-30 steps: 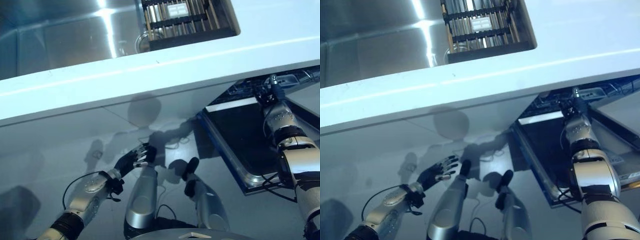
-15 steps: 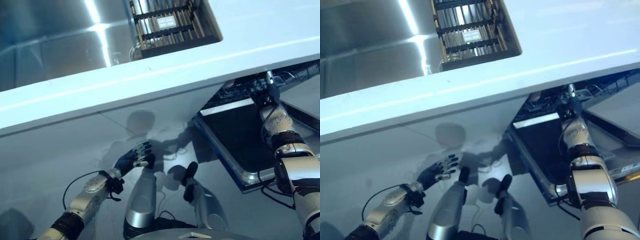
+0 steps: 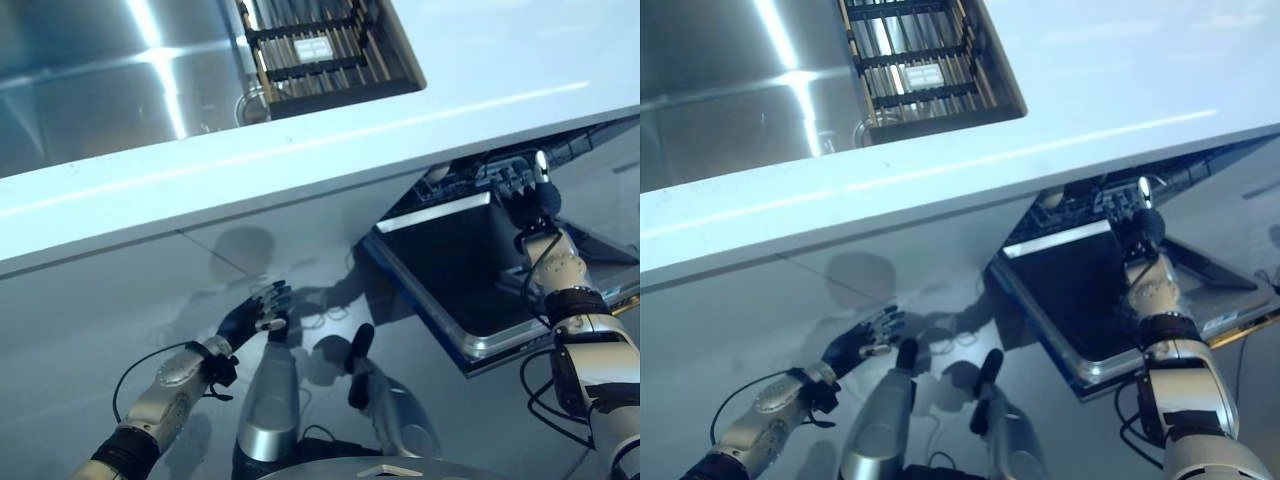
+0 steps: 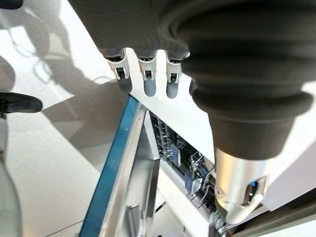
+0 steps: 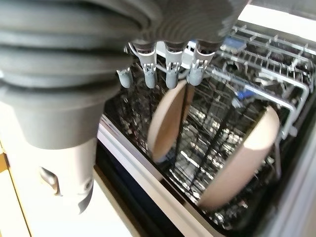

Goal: Pick up plates and place into dishwasher.

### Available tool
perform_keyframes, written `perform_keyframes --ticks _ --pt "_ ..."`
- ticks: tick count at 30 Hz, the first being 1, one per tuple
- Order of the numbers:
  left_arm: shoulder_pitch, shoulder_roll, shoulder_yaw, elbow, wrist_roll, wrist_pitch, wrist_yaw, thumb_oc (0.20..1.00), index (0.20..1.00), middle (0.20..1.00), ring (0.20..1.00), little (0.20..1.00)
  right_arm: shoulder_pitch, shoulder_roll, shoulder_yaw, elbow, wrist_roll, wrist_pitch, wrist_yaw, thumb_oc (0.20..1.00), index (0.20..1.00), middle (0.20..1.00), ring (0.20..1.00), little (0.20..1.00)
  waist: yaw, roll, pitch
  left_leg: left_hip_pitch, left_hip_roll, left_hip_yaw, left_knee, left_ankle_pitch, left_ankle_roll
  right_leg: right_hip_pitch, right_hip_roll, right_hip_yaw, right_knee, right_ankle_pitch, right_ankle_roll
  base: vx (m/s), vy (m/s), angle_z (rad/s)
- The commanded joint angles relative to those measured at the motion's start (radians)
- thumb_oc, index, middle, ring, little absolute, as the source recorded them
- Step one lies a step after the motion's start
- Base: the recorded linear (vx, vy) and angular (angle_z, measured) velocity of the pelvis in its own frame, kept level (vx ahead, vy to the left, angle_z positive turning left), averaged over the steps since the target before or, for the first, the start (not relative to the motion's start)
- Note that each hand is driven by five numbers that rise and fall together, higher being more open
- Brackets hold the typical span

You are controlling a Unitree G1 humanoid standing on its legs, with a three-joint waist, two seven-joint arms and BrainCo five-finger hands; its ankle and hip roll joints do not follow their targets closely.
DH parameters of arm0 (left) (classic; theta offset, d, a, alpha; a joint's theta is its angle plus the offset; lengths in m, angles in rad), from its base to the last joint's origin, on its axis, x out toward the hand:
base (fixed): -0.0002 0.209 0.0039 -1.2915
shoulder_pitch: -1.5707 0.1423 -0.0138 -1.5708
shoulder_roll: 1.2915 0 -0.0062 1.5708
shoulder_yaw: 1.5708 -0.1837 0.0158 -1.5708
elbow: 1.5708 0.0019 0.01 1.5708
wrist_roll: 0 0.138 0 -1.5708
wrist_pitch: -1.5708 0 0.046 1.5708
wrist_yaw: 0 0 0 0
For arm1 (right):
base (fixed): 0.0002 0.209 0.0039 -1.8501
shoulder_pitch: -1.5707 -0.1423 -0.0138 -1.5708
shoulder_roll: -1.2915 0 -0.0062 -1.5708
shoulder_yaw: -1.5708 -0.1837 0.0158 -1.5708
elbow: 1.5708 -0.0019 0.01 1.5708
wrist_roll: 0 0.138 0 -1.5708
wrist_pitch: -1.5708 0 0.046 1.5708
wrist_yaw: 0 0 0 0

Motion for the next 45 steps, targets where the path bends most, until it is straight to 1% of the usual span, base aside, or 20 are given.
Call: perform_keyframes --ticks 1,3,6,10,13,17,18,20,21,23,24,26,28,30,33,36,39,40,41,45 --pt "0.11 -0.009 0.036 -0.059 0.025 -0.069 -0.008 1.0 1.0 1.0 1.0 1.0 0.05 -0.059 -0.013 -0.098 -0.059 -0.04 -0.022 1.0 1.0 1.0 1.0 1.0 -0.037 0.014 -0.103 0.0 -0.018 0.049 -0.067 -0.009 0.092 0.034 -0.024 -0.006 0.088 -0.077 0.066 -0.01 0.02 -0.05" --pt "0.122 -0.019 0.046 -0.054 0.037 -0.077 0.004 1.0 1.0 1.0 1.0 1.0 0.09 -0.046 -0.012 -0.136 -0.11 -0.049 -0.043 1.0 1.0 1.0 1.0 1.0 -0.046 0.01 -0.112 0.009 -0.02 0.054 -0.067 -0.013 0.095 0.037 -0.023 -0.003 0.091 -0.079 0.066 -0.01 0.044 -0.07" --pt "0.133 -0.057 0.059 -0.019 0.076 -0.088 0.037 1.0 1.0 1.0 1.0 1.0 0.164 -0.013 -0.002 -0.24 -0.118 -0.076 -0.034 1.0 1.0 1.0 1.0 1.0 -0.072 0.006 -0.133 0.033 -0.016 0.072 -0.065 -0.018 0.098 0.046 -0.024 0.005 0.1 -0.085 0.065 0.03 0.073 -0.11" --pt "0.14 -0.107 0.082 0.038 0.12 -0.072 0.063 1.0 1.0 1.0 1.0 1.0 0.307 0.039 -0.03 -0.44 -0.175 -0.131 -0.062 1.0 1.0 1.0 1.0 1.0 -0.12 0.001 -0.17 0.066 -0.015 0.099 -0.065 -0.03 0.107 0.057 -0.026 0.031 0.108 -0.092 0.07 0.05 0.072 -0.21" --pt "0.158 -0.13 0.093 0.051 0.127 -0.068 0.055 1.0 1.0 1.0 1.0 1.0 0.404 0.053 -0.075 -0.518 -0.256 -0.188 -0.085 1.0 1.0 1.0 1.0 1.0 -0.152 0.003 -0.191 0.083 -0.017 0.119 -0.052 -0.048 0.115 0.057 -0.028 0.055 0.113 -0.091 0.08 0.05 0.07 -0.21" --pt "0.171 -0.146 0.099 0.071 0.118 -0.077 0.059 1.0 1.0 1.0 1.0 1.0 0.482 0.054 -0.119 -0.537 -0.383 -0.26 -0.169 1.0 1.0 1.0 1.0 1.0 -0.18 0.002 -0.206 0.093 -0.02 0.141 -0.025 -0.071 0.125 0.057 -0.028 0.085 0.119 -0.087 0.09 0.03 0.037 -0.27" --pt "0.174 -0.15 0.104 0.078 0.119 -0.079 0.058 1.0 1.0 1.0 1.0 1.0 0.496 0.056 -0.131 -0.535 -0.396 -0.277 -0.195 1.0 1.0 1.0 1.0 1.0 -0.186 0.001 -0.208 0.094 -0.021 0.145 -0.018 -0.077 0.127 0.055 -0.027 0.092 0.122 -0.086 0.092 0.03 0.013 -0.29" --pt "0.176 -0.155 0.111 0.094 0.119 -0.082 0.054 1.0 1.0 1.0 1.0 1.0 0.517 0.064 -0.16 -0.518 -0.369 -0.299 -0.24 1.0 1.0 1.0 1.0 1.0 -0.195 0.001 -0.213 0.094 -0.022 0.153 -0.002 -0.088 0.131 0.053 -0.026 0.101 0.127 -0.086 0.093 0.03 0.009 -0.27" --pt "0.177 -0.156 0.109 0.098 0.118 -0.086 0.053 1.0 1.0 1.0 1.0 1.0 0.525 0.078 -0.175 -0.507 -0.378 -0.316 -0.258 1.0 1.0 1.0 1.0 1.0 -0.197 0.003 -0.214 0.092 -0.023 0.154 0.009 -0.095 0.133 0.053 -0.025 0.106 0.129 -0.086 0.094 0.02 0.006 -0.2" --pt "0.179 -0.16 0.114 0.086 0.121 -0.073 0.054 1.0 1.0 1.0 1.0 1.0 0.546 0.104 -0.195 -0.488 -0.432 -0.357 -0.339 1.0 1.0 1.0 1.0 1.0 -0.199 0.008 -0.212 0.086 -0.028 0.155 0.03 -0.106 0.137 0.053 -0.026 0.11 0.129 -0.084 0.093 0.01 0.008 -0.14" --pt "0.18 -0.162 0.11 0.083 0.121 -0.073 0.059 1.0 1.0 1.0 1.0 1.0 0.551 0.114 -0.195 -0.485 -0.431 -0.369 -0.362 1.0 1.0 1.0 1.0 1.0 -0.2 0.011 -0.211 0.082 -0.029 0.154 0.038 -0.109 0.137 0.052 -0.027 0.112 0.13 -0.083 0.094 0.01 0.021 -0.04" --pt "0.181 -0.167 0.109 0.084 0.119 -0.071 0.057 1.0 1.0 1.0 1.0 1.0 0.563 0.134 -0.204 -0.465 -0.407 -0.368 -0.404 1.0 1.0 1.0 1.0 1.0 -0.201 0.017 -0.21 0.072 -0.033 0.153 0.07 -0.125 0.142 0.049 -0.029 0.116 0.143 -0.089 0.09 0.0 0.0 0.0" --pt "0.18 -0.172 0.105 0.086 0.123 -0.067 0.056 1.0 1.0 1.0 1.0 1.0 0.571 0.153 -0.212 -0.419 -0.349 -0.355 -0.404 1.0 1.0 1.0 1.0 1.0 -0.2 0.024 -0.206 0.062 -0.032 0.156 0.107 -0.143 0.145 0.044 -0.033 0.114 0.164 -0.099 0.088 0.05 0.017 -0.03" --pt "0.176 -0.174 0.102 0.087 0.126 -0.061 0.052 1.0 1.0 1.0 1.0 1.0 0.574 0.167 -0.214 -0.371 -0.325 -0.348 -0.419 1.0 1.0 1.0 1.0 1.0 -0.196 0.029 -0.202 0.048 -0.032 0.155 0.144 -0.157 0.145 0.042 -0.037 0.109 0.178 -0.106 0.086 0.06 0.0 0.02" --pt "0.162 -0.16 0.09 0.076 0.12 -0.055 0.053 1.0 1.0 1.0 1.0 1.0 0.565 0.186 -0.195 -0.299 -0.247 -0.339 -0.426 1.0 1.0 1.0 1.0 1.0 -0.188 0.034 -0.181 0.013 -0.033 0.144 0.196 -0.174 0.15 0.016 -0.041 0.105 0.222 -0.115 0.082 0.01 -0.039 0.05" --pt "0.129 -0.135 0.077 0.063 0.099 -0.056 0.059 1.0 1.0 1.0 1.0 1.0 0.536 0.201 -0.18 -0.205 -0.187 -0.348 -0.402 1.0 1.0 1.0 1.0 1.0 -0.179 0.04 -0.138 -0.05 -0.03 0.134 0.26 -0.186 0.153 -0.034 -0.04 0.101 0.277 -0.118 0.077 -0.11 -0.056 0.13" --pt "0.081 -0.114 0.061 0.051 0.082 -0.06 0.069 1.0 1.0 1.0 1.0 1.0 0.489 0.211 -0.168 -0.128 -0.132 -0.374 -0.378 1.0 1.0 1.0 1.0 1.0 -0.171 0.052 -0.089 -0.116 -0.032 0.128 0.313 -0.192 0.158 -0.088 -0.036 0.096 0.329 -0.122 0.071 -0.18 -0.05 0.21" --pt "0.06 -0.103 0.051 0.038 0.075 -0.064 0.077 1.0 1.0 1.0 1.0 1.0 0.467 0.22 -0.163 -0.107 -0.09 -0.385 -0.368 1.0 1.0 1.0 1.0 1.0 -0.167 0.063 -0.06 -0.148 -0.034 0.128 0.34 -0.193 0.16 -0.114 -0.032 0.095 0.354 -0.126 0.064 -0.17 -0.02 0.21" --pt "0.049 -0.1 0.044 0.035 0.067 -0.067 0.08 1.0 1.0 1.0 1.0 1.0 0.454 0.221 -0.163 -0.093 -0.072 -0.389 -0.36 1.0 1.0 1.0 1.0 1.0 -0.164 0.072 -0.047 -0.165 -0.033 0.124 0.362 -0.204 0.16 -0.127 -0.029 0.095 0.374 -0.135 0.062 -0.18 -0.001 0.18" --pt "0.032 -0.1 0.012 0.027 0.052 -0.087 0.084 1.0 1.0 1.0 1.0 1.0 0.409 0.206 -0.176 -0.025 -0.018 -0.396 -0.348 1.0 1.0 1.0 1.0 1.0 -0.159 0.101 -0.012 -0.227 -0.045 0.115 0.433 -0.221 0.164 -0.191 -0.031 0.084 0.466 -0.171 0.046 -0.09 0.049 0.19"
